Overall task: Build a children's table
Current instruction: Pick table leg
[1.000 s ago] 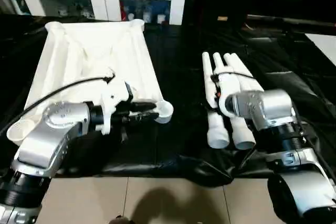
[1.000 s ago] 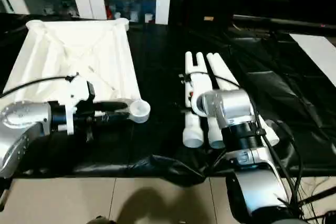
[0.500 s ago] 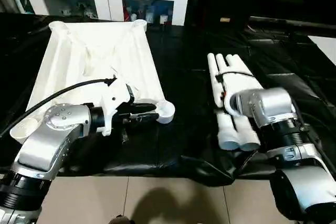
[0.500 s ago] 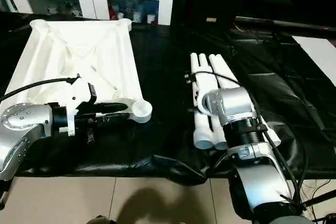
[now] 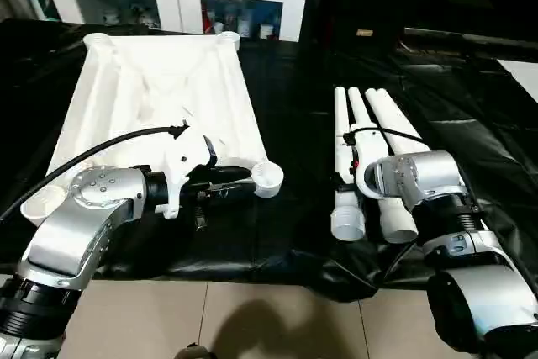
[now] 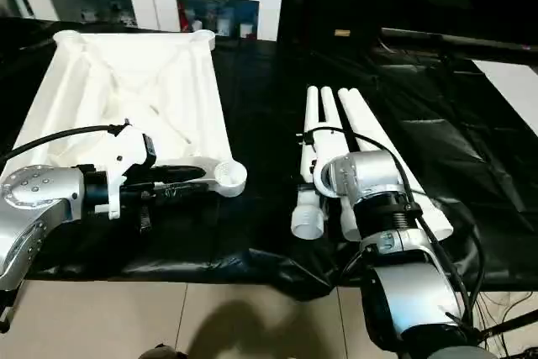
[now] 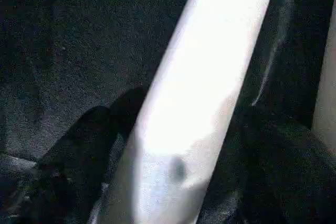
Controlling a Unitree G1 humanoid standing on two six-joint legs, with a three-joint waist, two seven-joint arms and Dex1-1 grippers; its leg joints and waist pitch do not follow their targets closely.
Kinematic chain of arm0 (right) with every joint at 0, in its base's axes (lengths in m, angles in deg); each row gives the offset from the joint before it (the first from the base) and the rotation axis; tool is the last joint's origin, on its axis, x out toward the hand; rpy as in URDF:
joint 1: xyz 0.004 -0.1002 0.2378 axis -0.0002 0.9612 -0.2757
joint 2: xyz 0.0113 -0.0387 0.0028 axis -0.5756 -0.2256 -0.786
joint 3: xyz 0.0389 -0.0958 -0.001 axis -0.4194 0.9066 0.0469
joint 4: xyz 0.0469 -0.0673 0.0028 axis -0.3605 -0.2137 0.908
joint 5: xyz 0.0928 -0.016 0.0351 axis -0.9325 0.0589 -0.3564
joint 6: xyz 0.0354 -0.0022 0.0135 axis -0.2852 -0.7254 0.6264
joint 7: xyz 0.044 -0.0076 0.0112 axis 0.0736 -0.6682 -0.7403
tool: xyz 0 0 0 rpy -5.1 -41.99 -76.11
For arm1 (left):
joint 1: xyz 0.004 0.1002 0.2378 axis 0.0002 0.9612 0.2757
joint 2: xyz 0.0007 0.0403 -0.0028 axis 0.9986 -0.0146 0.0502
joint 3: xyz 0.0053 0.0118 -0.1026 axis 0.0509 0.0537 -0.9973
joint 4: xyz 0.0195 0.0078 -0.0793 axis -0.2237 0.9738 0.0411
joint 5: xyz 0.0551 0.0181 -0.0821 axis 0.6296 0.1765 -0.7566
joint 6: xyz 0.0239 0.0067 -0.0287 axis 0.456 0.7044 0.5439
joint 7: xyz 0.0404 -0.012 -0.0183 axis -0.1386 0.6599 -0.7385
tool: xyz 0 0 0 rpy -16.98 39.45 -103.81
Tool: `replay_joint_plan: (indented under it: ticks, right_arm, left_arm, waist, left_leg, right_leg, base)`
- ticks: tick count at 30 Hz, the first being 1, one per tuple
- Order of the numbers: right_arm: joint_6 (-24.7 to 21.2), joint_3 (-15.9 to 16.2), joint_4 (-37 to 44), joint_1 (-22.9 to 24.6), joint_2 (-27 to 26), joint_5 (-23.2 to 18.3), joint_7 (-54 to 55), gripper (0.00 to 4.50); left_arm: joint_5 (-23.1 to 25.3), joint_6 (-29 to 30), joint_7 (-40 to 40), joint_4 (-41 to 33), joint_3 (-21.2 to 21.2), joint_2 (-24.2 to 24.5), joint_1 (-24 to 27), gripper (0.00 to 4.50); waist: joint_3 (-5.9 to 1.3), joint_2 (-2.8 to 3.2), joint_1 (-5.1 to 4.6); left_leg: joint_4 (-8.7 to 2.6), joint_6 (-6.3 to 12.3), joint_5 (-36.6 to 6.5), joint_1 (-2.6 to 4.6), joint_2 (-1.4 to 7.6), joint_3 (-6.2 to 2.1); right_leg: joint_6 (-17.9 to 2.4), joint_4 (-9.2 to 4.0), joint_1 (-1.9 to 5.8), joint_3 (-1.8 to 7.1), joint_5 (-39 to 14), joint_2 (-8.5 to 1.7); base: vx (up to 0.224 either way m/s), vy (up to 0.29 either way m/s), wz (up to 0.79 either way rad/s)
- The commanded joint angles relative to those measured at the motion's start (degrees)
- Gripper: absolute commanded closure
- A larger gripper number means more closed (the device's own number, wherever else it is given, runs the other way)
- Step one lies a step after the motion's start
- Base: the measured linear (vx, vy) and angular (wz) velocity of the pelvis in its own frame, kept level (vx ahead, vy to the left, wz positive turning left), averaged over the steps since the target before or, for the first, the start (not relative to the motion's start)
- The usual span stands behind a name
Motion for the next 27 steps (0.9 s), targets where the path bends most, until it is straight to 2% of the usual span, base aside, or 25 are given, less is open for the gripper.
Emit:
replay_joint_plan:
  ticks: [1, 3, 4, 5, 7, 8, 9, 11, 14, 16, 17, 20, 21, 24, 26, 27]
  right_arm:
    - [0.8, -1.2, -1.9, -1.4, 0.0, -0.6, 0.2, 0.56]
    - [1.4, -1.8, -3.1, -1.5, -0.3, -0.8, 0.1, 0.73]
    - [1.7, -2.1, -3.6, -1.6, -0.5, -0.9, 0.2, 0.76]
    - [2.1, -2.4, -4.1, -1.5, -0.8, -1.1, 0.4, 0.79]
    - [2.2, -2.5, -4.3, -1.4, -0.9, -1.1, 0.5, 1.1]
    - [2.3, -3.0, -4.6, -1.3, -1.2, -1.5, 0.6, 1.17]
    - [3.2, -3.7, -6.2, -1.3, -1.7, -1.8, 0.7, 1.17]
    - [3.5, -3.9, -6.8, -1.5, -1.8, -1.9, 0.8, 1.4]
    - [4.9, -4.4, -8.8, -2.1, -2.2, -2.0, 1.0, 1.63]
    - [5.9, -5.0, -10.2, -2.7, -2.5, -2.1, 1.3, 1.68]
    - [6.1, -5.2, -10.5, -2.8, -2.6, -2.3, 1.3, 1.91]
    - [6.5, -6.5, -11.3, -3.2, -3.1, -3.2, 1.2, 2.05]
    - [6.5, -6.9, -11.5, -3.3, -3.5, -3.6, 1.2, 2.2]
    - [7.4, -6.9, -11.8, -3.1, -4.4, -3.6, 1.4, 2.44]
    - [7.8, -7.1, -12.2, -2.8, -5.4, -4.0, 1.3, 2.61]
    - [8.0, -7.2, -12.4, -2.8, -5.6, -4.0, 1.3, 2.65]
  left_arm:
    - [1.0, -0.1, -0.6, -1.0, 1.2, 0.0, -0.1, 3.19]
    - [1.3, -0.2, -0.9, -1.1, 1.5, -0.2, 0.3, 3.19]
    - [1.5, -0.3, -0.9, -1.0, 1.5, -0.3, 0.3, 3.03]
    - [2.5, -0.6, -1.5, -0.5, 2.0, -0.2, 0.3, 2.93]
    - [3.2, -0.6, -1.9, -0.3, 2.3, 0.0, 0.3, 2.86]
    - [4.1, -1.6, -2.5, 0.1, 2.4, -0.1, 0.3, 2.83]
    - [5.5, -4.7, -4.0, 2.0, 2.1, -0.9, 0.0, 2.83]
    - [5.6, -5.2, -4.3, 2.6, 2.0, -1.0, -0.3, 2.52]
    - [5.7, -4.6, -5.2, 3.4, 1.7, -1.4, -0.5, 2.34]
    - [5.3, -4.7, -5.6, 4.0, 1.2, -2.0, -0.2, 2.2]
    - [5.4, -5.0, -5.7, 4.2, 1.2, -2.2, -0.2, 2.0]
    - [6.4, -6.6, -5.8, 4.6, 1.8, -2.1, 0.2, 1.9]
    - [6.8, -7.6, -5.8, 4.9, 1.9, -1.9, 0.5, 1.72]
    - [7.2, -9.6, -7.3, 5.7, 0.8, -2.3, 0.9, 1.56]
    - [5.0, -2.6, -7.3, 4.8, -0.4, -1.6, 0.8, 1.39]
    - [4.4, -1.8, -7.8, 4.6, -1.0, -1.9, 0.8, 1.28]
  waist:
    - [-4.19, 0.18, 0.0]
    - [-4.22, 0.51, -0.02]
    - [-4.19, 0.49, -0.05]
    - [-4.26, 0.75, -0.03]
    - [-4.26, 0.58, -0.1]
    - [-4.27, 0.92, -0.06]
    - [-4.25, 0.84, -0.19]
    - [-4.26, 0.8, -0.17]
    - [-4.31, 0.94, -0.32]
    - [-4.24, 0.93, -0.42]
    - [-4.18, 0.93, -0.37]
    - [-4.25, 0.7, -0.31]
    - [-4.27, 0.63, -0.3]
    - [-4.28, 0.76, -0.22]
    - [-4.29, 1.23, -0.26]
    - [-4.26, 1.23, -0.3]
  left_leg:
    - [-3.55, -1.91, -0.4, 1.04, 1.78, -0.27]
    - [-3.53, -2.01, -0.4, 1.09, 1.74, -0.29]
    - [-3.51, -2.09, -0.7, 1.03, 1.73, -0.28]
    - [-3.49, -2.2, -0.5, 1.07, 1.74, -0.33]
    - [-3.52, -2.2, -0.6, 1.03, 1.74, -0.33]
    - [-3.5, -2.26, -0.8, 1.04, 1.74, -0.41]
    - [-3.53, -2.37, -1.3, 1.01, 1.73, -0.39]
    - [-3.55, -2.59, -1.7, 1.05, 1.74, -0.39]
    - [-3.6, -3.28, -3.0, 1.21, 1.81, -0.41]
    - [-3.61, -3.26, -3.5, 1.21, 1.81, -0.34]
    - [-3.64, -3.25, -4.0, 1.19, 1.8, -0.34]
    - [-3.65, -2.87, -3.6, 1.19, 1.86, -0.38]
    - [-3.65, -2.74, -3.4, 1.15, 1.88, -0.4]
    - [-3.65, -2.35, -3.2, 1.1, 1.89, -0.44]
    - [-3.65, -2.72, -3.5, 1.3, 1.87, -0.42]
    - [-3.69, -2.74, -3.7, 1.3, 1.84, -0.43]
  right_leg:
    - [-11.4, -2.95, 2.84, 2.61, 8.5, -3.93]
    - [-11.6, -2.92, 2.79, 2.59, 8.5, -3.89]
    - [-11.5, -2.96, 2.82, 2.62, 8.6, -3.89]
    - [-11.5, -2.89, 2.8, 2.6, 9.1, -3.9]
    - [-11.6, -2.89, 2.86, 2.55, 9.5, -3.82]
    - [-11.6, -2.9, 2.86, 2.56, 9.3, -3.89]
    - [-11.4, -3.1, 2.89, 2.57, 9.2, -3.84]
    - [-11.5, -3.05, 2.9, 2.56, 8.8, -3.85]
    - [-11.8, -3.06, 2.81, 2.53, 7.3, -3.88]
    - [-12.1, -3.14, 2.71, 2.55, 7.0, -3.87]
    - [-12.3, -3.2, 2.72, 2.58, 6.3, -3.93]
    - [-12.1, -3.18, 2.77, 2.56, 6.6, -3.95]
    - [-12.1, -3.14, 2.81, 2.56, 6.9, -3.97]
    - [-12.3, -3.06, 2.74, 2.51, 7.2, -4.05]
    - [-12.5, -2.88, 2.5, 2.46, 7.2, -3.98]
    - [-12.5, -3.01, 2.48, 2.43, 7.0, -3.92]
  base:
    - [0.0, 0.0, 0.0]
    - [0.0, 0.0, 0.0]
    - [0.0, 0.0, 0.0]
    - [0.0, 0.0, 0.0]
    - [0.0, 0.0, 0.0]
    - [0.0, 0.0, 0.0]
    - [0.0, 0.0, 0.0]
    - [0.0, 0.0, 0.0]
    - [0.0, 0.0, 0.0]
    - [0.0, 0.0, 0.0]
    - [0.0, 0.0, 0.0]
    - [0.0, 0.0, 0.0]
    - [0.0, 0.0, 0.0]
    - [0.0, 0.0, 0.0]
    - [0.0, 0.0, 0.0]
    - [0.0, 0.0, 0.0]
